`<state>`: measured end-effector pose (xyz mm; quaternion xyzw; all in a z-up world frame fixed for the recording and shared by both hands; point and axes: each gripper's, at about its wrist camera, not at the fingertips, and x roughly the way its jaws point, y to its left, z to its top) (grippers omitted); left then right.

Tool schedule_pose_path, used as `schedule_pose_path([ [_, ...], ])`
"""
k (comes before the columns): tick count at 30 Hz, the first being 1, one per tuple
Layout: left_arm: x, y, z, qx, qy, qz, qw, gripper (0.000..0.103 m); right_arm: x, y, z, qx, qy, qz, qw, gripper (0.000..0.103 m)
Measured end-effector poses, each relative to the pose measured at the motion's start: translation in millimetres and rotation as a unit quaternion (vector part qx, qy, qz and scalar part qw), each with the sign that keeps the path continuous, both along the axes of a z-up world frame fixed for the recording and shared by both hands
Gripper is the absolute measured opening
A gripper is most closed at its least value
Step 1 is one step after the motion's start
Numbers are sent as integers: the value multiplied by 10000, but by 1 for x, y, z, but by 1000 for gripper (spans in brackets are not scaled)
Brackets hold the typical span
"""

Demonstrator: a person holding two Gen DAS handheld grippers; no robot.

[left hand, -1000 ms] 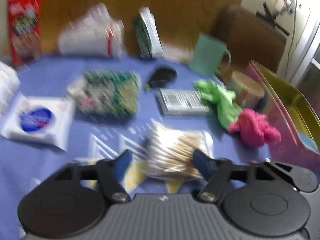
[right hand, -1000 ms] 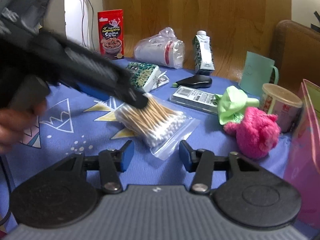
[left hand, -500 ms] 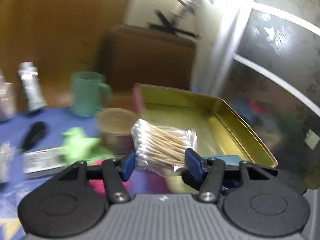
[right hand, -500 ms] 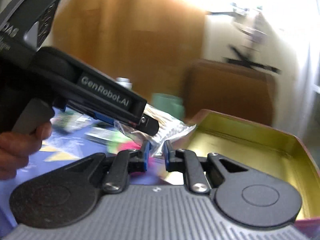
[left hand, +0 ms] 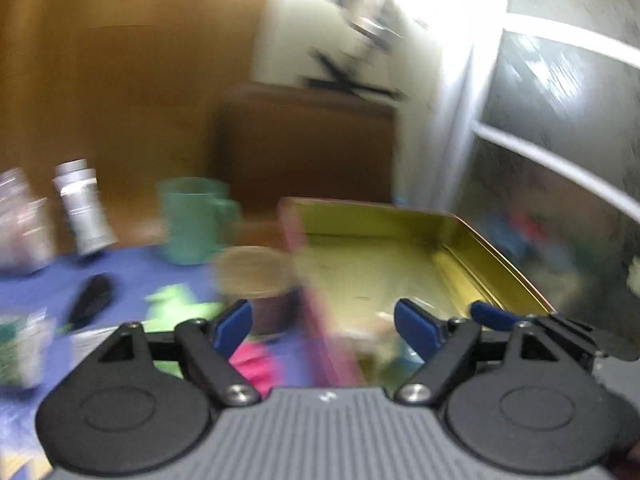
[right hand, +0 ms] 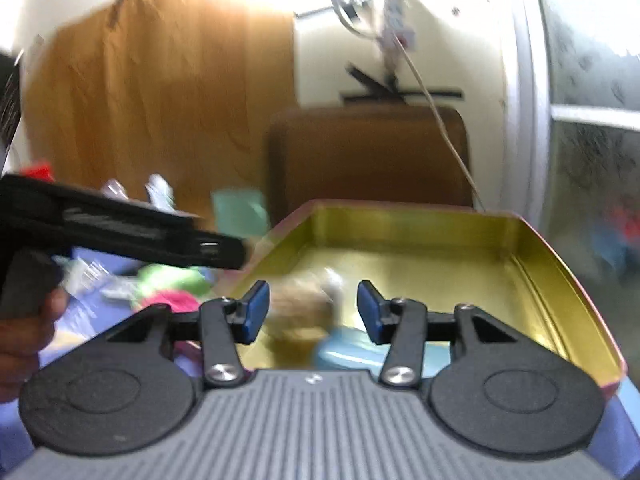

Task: Organize soft objects
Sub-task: 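Carry the cotton swab bag into the tin tray and release it, then grasp the white wet-wipes pack with the left gripper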

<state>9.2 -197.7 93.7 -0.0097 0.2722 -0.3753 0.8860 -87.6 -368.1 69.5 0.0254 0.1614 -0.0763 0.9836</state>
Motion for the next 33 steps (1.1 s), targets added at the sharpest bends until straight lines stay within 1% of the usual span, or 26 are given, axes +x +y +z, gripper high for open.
schedule_pose_path([
  [1,2,28,-3,-44,41,232,9997,83,1,10,4,21,-113,193,9997,51],
  [3,7,85,-12,-15,86,859,9963,83,5,29,7,75,-126,630,9979,51],
  [5,14,138,-24,72,153,1624,9866,82,22,59,5,294,167,1395,9897,51],
  [6,21,169,-32,80,306,2067,9779,82,33,72,1,402,344,1707,9839,51],
  [8,37,217,-44,27,568,2790,9586,81,62,113,-9,557,819,2409,9655,50],
  [9,45,236,-48,4,588,3095,9491,81,72,134,-14,545,964,2673,9572,50],
  [11,63,263,-52,154,625,3634,9294,81,92,177,-23,412,1200,3042,9441,50],
  [12,73,270,-54,173,658,3701,9265,81,105,199,-28,317,1337,3217,9368,51],
  [13,81,273,-55,146,679,3634,9291,83,116,218,-33,231,1432,3361,9306,51],
  [14,89,273,-55,164,674,3554,9321,83,119,230,-36,128,1467,3420,9281,51],
  [15,97,270,-56,266,627,3544,9326,84,128,245,-40,-9,1530,3451,9260,51],
  [18,108,266,-62,565,482,3639,9285,96,151,269,-50,-117,1707,3513,9205,51],
  [19,113,265,-65,618,531,3661,9270,100,157,273,-53,-104,1759,3517,9194,53],
  [20,117,264,-68,650,595,3658,9265,101,163,277,-56,-79,1819,3537,9175,55],
  [21,119,261,-73,672,639,3630,9272,101,173,282,-61,-63,1872,3546,9161,59],
  [22,119,259,-75,680,688,3554,9297,100,179,286,-65,-66,1927,3539,9152,67],
  [23,115,254,-76,718,686,3477,9323,96,183,289,-68,-100,1927,3540,9151,67],
  [24,114,252,-78,876,641,3487,9309,90,183,295,-71,-187,1870,3543,9160,68],
  [25,113,254,-80,866,756,3417,9328,77,181,297,-71,-296,1833,3592,9146,66],
  [26,112,258,-82,686,957,3309,9363,75,177,294,-71,-324,1809,3643,9130,63],
  [27,109,260,-82,553,1044,3321,9358,75,173,293,-70,-292,1804,3740,9092,60],
  [28,105,259,-81,558,1052,3323,9356,73,166,291,-69,-294,1774,3816,9067,54],
  [29,102,257,-80,587,1049,3310,9359,73,162,290,-68,-296,1778,3807,9070,44],
  [30,97,254,-80,608,1033,3247,9382,73,159,288,-68,-357,1757,3762,9090,41],
  [32,87,247,-79,622,997,3094,9436,68,153,284,-68,-354,1735,3717,9113,28],
  [33,81,244,-79,595,1021,3009,9463,67,151,280,-67,-319,1744,3648,9141,25],
])
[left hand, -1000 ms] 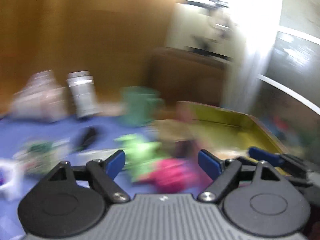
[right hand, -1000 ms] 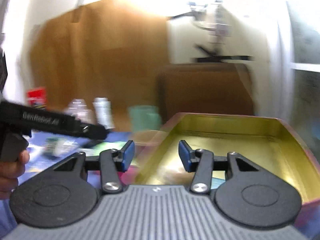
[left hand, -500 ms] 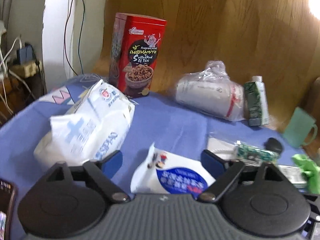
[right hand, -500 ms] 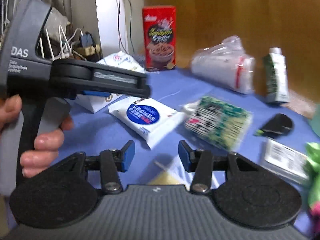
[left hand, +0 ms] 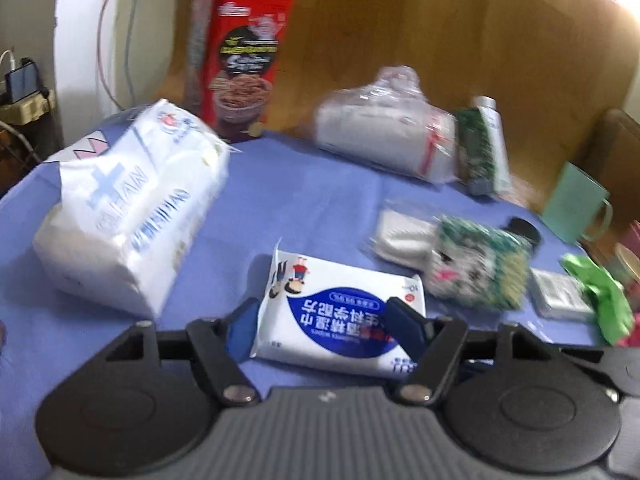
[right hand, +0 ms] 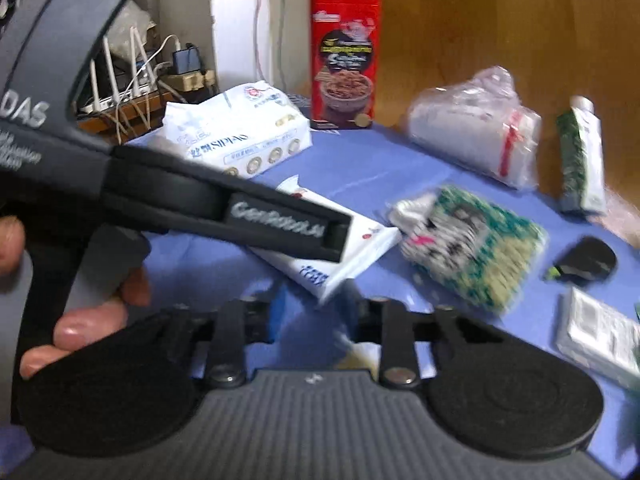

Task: Organize soft objects
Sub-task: 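Grasp the white wet-wipes pack with the left gripper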

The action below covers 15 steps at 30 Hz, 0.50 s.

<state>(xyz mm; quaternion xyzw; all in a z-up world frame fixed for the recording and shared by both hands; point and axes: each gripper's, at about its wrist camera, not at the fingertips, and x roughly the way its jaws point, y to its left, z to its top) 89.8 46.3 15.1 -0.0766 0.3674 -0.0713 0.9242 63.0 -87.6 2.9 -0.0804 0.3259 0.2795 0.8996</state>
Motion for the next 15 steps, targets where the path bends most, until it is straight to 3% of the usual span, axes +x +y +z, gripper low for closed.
schedule_pose_path([
  [2,-13,-6,2,-143,62,-215,9996,58,-7,-10,2,14,7,-152,9999,23],
  [9,-82,-52,9,-408,208,-1292,9906,58,-67,-76,8,258,155,-685,9972,26],
  [13,-118,-70,16,-594,220,-2222,9730,71,-112,-111,16,217,102,-1006,9946,38],
  [15,-123,-68,25,-653,80,-2263,9718,81,-128,-125,19,199,51,-1099,9937,41],
])
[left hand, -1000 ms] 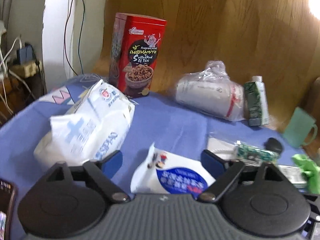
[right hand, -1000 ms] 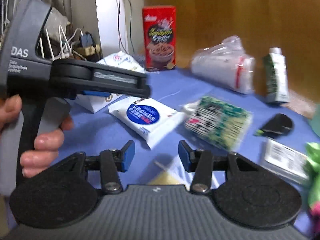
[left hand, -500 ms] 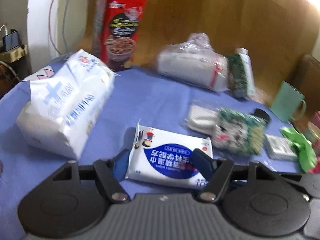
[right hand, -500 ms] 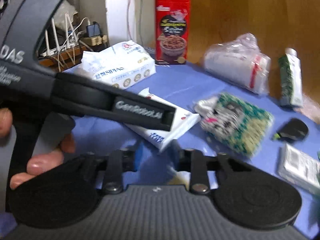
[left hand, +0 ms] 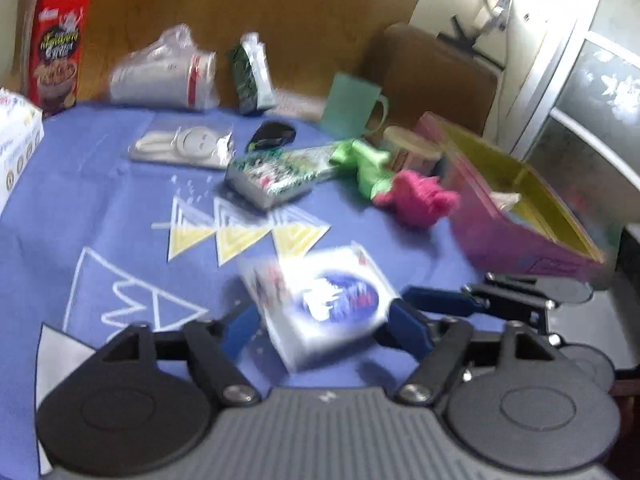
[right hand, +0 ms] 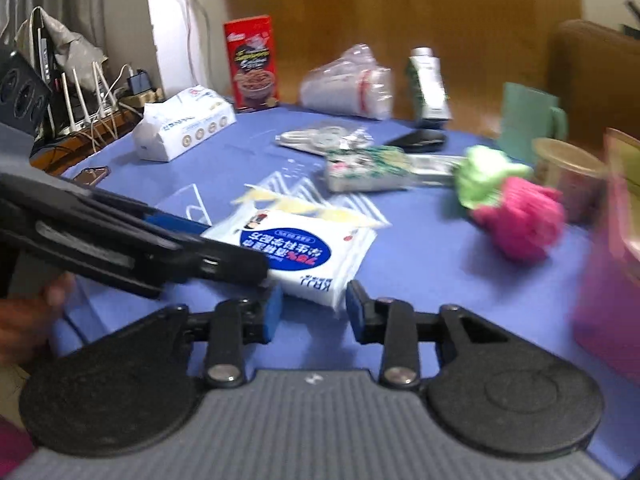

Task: Organize soft objects
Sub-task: 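Grasp the white wet-wipes pack with the left gripper, then carry the wet-wipes pack into the tin tray and open the left gripper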

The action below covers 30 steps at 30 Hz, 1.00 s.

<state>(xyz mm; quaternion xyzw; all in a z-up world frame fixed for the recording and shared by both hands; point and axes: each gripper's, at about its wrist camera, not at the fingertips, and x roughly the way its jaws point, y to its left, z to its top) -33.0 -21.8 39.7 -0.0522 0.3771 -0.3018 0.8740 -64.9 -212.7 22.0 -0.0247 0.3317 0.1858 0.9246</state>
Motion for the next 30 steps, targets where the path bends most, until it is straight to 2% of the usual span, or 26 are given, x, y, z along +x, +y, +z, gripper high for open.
schedule_pose_path([
  [1,1,2,4,9,-105,138,9998,84,-4,-5,1,-27,-27,-35,10000,44],
  [3,12,3,7,100,-110,346,9993,83,-2,-6,-1,-125,-88,-43,9999,51],
  [4,19,3,3,137,26,390,9991,74,3,-5,-3,-159,-69,-35,9998,60],
  [5,25,1,-3,167,232,366,9989,56,7,-8,-6,-157,-21,-26,9999,67],
  [6,32,-3,-11,209,504,273,9981,47,12,-7,-10,-128,40,29,9999,67],
  [7,31,-4,-14,180,441,276,9985,44,19,-4,-15,-87,53,116,9999,68],
  [9,27,-15,-17,382,253,239,9987,45,19,0,-17,-181,-108,286,9994,55],
  [12,23,-31,-6,405,105,192,9989,44,19,5,-18,-183,-278,390,9987,51],
  [14,18,-48,17,327,-230,-4,9992,44,12,-4,-11,-163,-515,219,9983,51],
  [16,19,-70,36,195,-478,-243,9984,44,3,-22,5,-160,-940,-54,9954,51],
  [21,44,-158,60,-154,-676,-937,9932,43,-14,-84,39,-277,-1517,-955,9834,50],
  [23,54,-197,58,-195,-536,-1149,9917,43,-17,-114,46,-318,-1505,-1356,9788,50],
  [27,67,-265,38,-96,-370,-1377,9897,44,-11,-173,50,-275,-1142,-1992,9729,50],
  [30,72,-296,26,-49,-345,-1304,9909,49,1,-201,45,-348,-917,-2302,9682,50],
])
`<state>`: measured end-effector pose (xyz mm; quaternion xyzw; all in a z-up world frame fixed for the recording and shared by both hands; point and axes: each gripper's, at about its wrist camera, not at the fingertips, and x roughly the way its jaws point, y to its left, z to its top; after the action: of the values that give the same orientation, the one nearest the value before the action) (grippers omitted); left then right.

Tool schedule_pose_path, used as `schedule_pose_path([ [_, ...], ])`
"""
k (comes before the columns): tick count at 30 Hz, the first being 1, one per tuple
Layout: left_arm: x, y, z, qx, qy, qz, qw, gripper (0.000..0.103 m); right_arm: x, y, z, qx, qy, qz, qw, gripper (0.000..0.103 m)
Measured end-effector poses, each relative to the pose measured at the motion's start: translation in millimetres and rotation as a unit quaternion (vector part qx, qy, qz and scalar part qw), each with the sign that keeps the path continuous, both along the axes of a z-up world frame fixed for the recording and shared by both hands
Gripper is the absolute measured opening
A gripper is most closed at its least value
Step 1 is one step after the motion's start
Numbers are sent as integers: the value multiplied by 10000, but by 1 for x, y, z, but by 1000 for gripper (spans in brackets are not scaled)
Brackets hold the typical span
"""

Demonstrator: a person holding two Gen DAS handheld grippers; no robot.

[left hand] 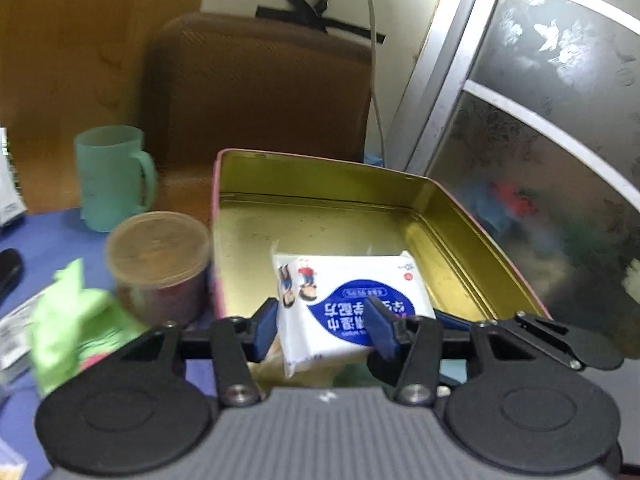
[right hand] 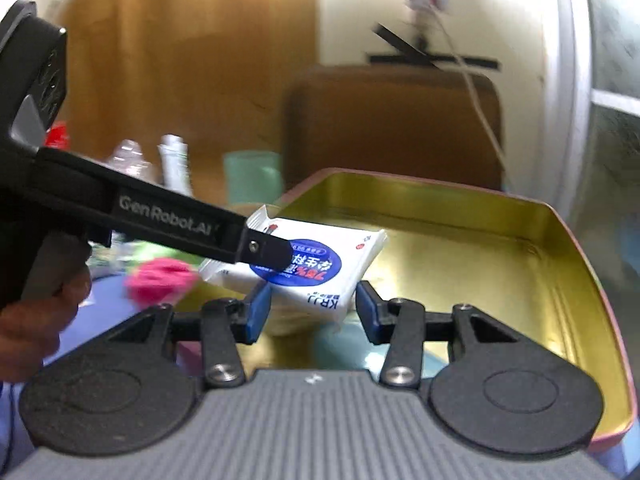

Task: Organize soft objects
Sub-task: 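Carry the wet-wipes pack into the tin tray and open the left gripper, then grasp the clear bag holding a white item with the left gripper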

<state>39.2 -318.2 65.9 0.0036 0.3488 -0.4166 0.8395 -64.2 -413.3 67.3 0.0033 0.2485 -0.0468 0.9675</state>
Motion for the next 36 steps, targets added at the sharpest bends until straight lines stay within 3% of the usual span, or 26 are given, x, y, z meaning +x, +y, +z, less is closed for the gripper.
schedule_pose_path([
  [2,2,-15,-7,139,-11,63,9999,52,10,-11,-6,-70,109,-259,9996,51],
  [4,-1,-21,-9,230,-107,107,9996,54,18,-19,-13,-446,95,-733,9963,51],
  [7,-11,-3,3,-29,-239,48,9997,56,11,-25,-7,-418,-331,-1033,9932,51],
  [10,-19,40,21,-428,-451,52,9981,59,-8,-17,3,-209,-873,-1000,9909,51],
  [14,-17,128,19,-631,-422,551,9956,60,-12,23,13,87,-1209,-266,9923,46],
  [16,-10,174,8,-471,-437,1081,9921,60,0,53,13,226,-1054,470,9931,46],
  [18,-2,221,-8,-202,-454,1792,9826,60,22,84,11,423,-777,1126,9897,46],
  [22,21,314,-40,42,23,3141,9494,58,93,154,2,817,-122,2113,9739,46],
  [25,24,360,-52,-70,232,3608,9323,58,159,207,-7,952,395,2379,9658,46],
  [29,13,388,-52,-323,203,3751,9262,60,222,243,-26,913,1044,2108,9676,47],
  [31,9,398,-52,-465,221,3769,9248,60,244,252,-36,670,1276,1926,9706,47],
  [33,8,405,-52,-605,281,3778,9235,60,248,254,-43,806,1529,2025,9639,48],
  [36,5,415,-54,-788,378,3747,9230,61,237,259,-40,1089,1906,2292,9483,38],
])
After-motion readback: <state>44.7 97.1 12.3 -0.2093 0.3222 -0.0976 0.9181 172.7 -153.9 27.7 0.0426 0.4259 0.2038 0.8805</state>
